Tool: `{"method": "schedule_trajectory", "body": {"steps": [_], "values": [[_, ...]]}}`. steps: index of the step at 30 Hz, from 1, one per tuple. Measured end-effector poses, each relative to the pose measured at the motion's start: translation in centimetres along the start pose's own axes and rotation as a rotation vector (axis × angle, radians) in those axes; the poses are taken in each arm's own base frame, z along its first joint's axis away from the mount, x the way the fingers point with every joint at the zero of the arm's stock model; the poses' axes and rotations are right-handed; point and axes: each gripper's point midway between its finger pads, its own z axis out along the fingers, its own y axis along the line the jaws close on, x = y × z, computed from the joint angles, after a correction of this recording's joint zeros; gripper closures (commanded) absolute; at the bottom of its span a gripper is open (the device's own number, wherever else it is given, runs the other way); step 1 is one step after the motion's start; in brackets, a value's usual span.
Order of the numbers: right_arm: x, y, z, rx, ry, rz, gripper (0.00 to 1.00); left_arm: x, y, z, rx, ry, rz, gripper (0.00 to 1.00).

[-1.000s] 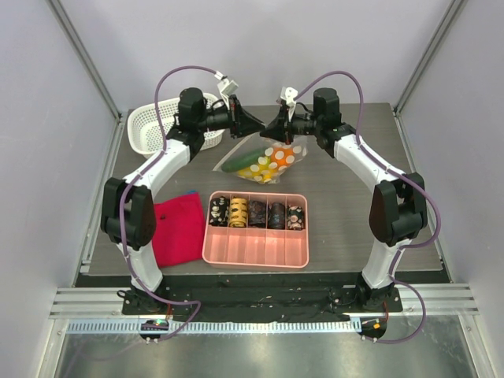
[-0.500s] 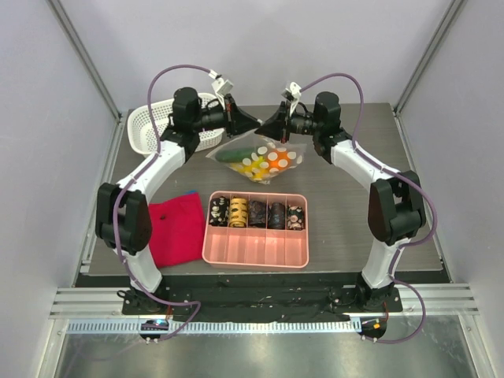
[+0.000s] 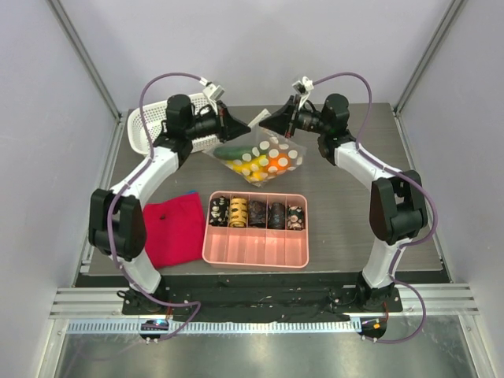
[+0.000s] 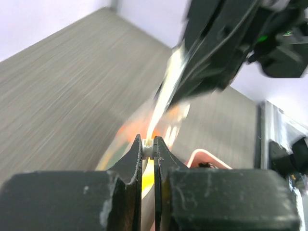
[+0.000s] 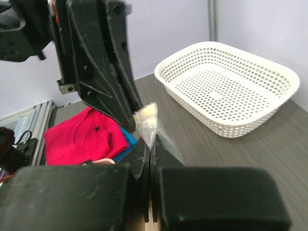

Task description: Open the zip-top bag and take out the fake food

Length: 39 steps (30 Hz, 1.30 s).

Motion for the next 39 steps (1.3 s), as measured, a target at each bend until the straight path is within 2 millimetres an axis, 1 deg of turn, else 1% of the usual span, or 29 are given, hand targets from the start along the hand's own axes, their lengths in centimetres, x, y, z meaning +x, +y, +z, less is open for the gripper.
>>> {"method": "schedule_trajectory", "body": {"steps": [3, 6, 7, 9, 11, 12, 13, 15, 17, 18, 19, 20, 21, 22, 25, 27, 28, 30, 31, 34, 36, 39], "values": [[-1.0, -1.6, -1.6, 0.040, -0.023, -0.006, 0.99, 1.3, 1.1, -1.7, -0.112, 0.007, -0.043, 1.00], [-2.0, -3.4, -3.1, 0.064, -0.048, -0.027, 0.99, 3.5, 2.0, -4.1, -0.217, 0.015, -0.106, 1.00], [-2.2, -3.7, -3.3, 0.066, -0.052, -0.030, 0.99, 4.1, 2.3, -4.6, -0.244, 0.016, -0.126, 1.00], [-2.4, -4.3, -3.4, 0.067, -0.064, -0.041, 0.99, 6.0, 3.0, -5.6, -0.311, 0.024, -0.189, 1.00], [-2.5, -5.1, -3.2, 0.062, -0.076, -0.040, 0.99, 8.3, 3.6, -6.5, -0.375, 0.036, -0.257, 1.00], [-2.4, -5.3, -3.1, 0.058, -0.081, -0.037, 0.99, 9.7, 3.8, -7.0, -0.402, 0.043, -0.297, 1.00], [-2.1, -5.6, -2.9, 0.055, -0.083, -0.030, 0.99, 11.1, 3.7, -7.5, -0.422, 0.047, -0.334, 1.00], [-0.6, -5.5, -2.5, 0.020, -0.059, 0.015, 0.99, 13.1, 2.9, -8.2, -0.432, 0.038, -0.383, 1.00], [0.8, -5.6, -2.0, 0.004, -0.042, 0.052, 0.99, 14.0, 1.9, -9.0, -0.440, 0.030, -0.404, 0.95], [1.5, -5.6, -1.8, -0.004, -0.032, 0.072, 0.99, 14.1, 1.4, -9.5, -0.446, 0.022, -0.405, 0.90], [1.8, -5.6, -1.8, -0.006, -0.029, 0.081, 0.99, 13.9, 1.0, -9.8, -0.449, 0.013, -0.401, 0.74], [1.9, -5.6, -1.8, -0.008, -0.027, 0.088, 0.99, 13.3, 0.5, -10.2, -0.451, -0.004, -0.390, 0.66], [1.8, -5.6, -1.8, -0.012, -0.027, 0.088, 0.99, 12.7, 0.1, -10.5, -0.452, -0.020, -0.372, 0.59], [1.4, -5.7, -1.8, -0.009, -0.035, 0.076, 0.99, 12.2, -0.3, -10.8, -0.455, -0.031, -0.366, 0.50], [-0.1, -6.3, -2.5, -0.001, -0.063, 0.024, 0.99, 10.7, -1.0, -11.3, -0.461, -0.055, -0.344, 0.44], [-0.5, -6.4, -2.8, 0.000, -0.071, 0.004, 0.99, 9.3, -1.0, -11.2, -0.458, -0.061, -0.321, 0.44], [-0.5, -6.4, -3.0, -0.003, -0.070, -0.001, 0.99, 8.5, -1.0, -11.0, -0.456, -0.059, -0.308, 0.46], [-0.6, -6.4, -3.3, -0.014, -0.066, -0.011, 0.99, 6.2, -0.8, -10.4, -0.442, -0.062, -0.265, 0.48], [-0.6, -6.1, -3.4, -0.029, -0.063, -0.019, 0.99, 4.7, -0.8, -10.0, -0.430, -0.069, -0.236, 0.49], [-0.6, -5.2, -3.4, -0.075, -0.054, -0.032, 0.99, 0.8, -1.0, -8.9, -0.377, -0.094, -0.140, 0.55], [-0.9, -4.2, -3.4, -0.116, -0.054, -0.042, 0.99, -1.9, -1.2, -7.9, -0.323, -0.108, -0.069, 0.59], [-1.5, -2.9, -3.6, -0.167, -0.060, -0.047, 0.99, -3.9, -0.8, -6.3, -0.253, -0.099, 0.007, 0.64]]}}
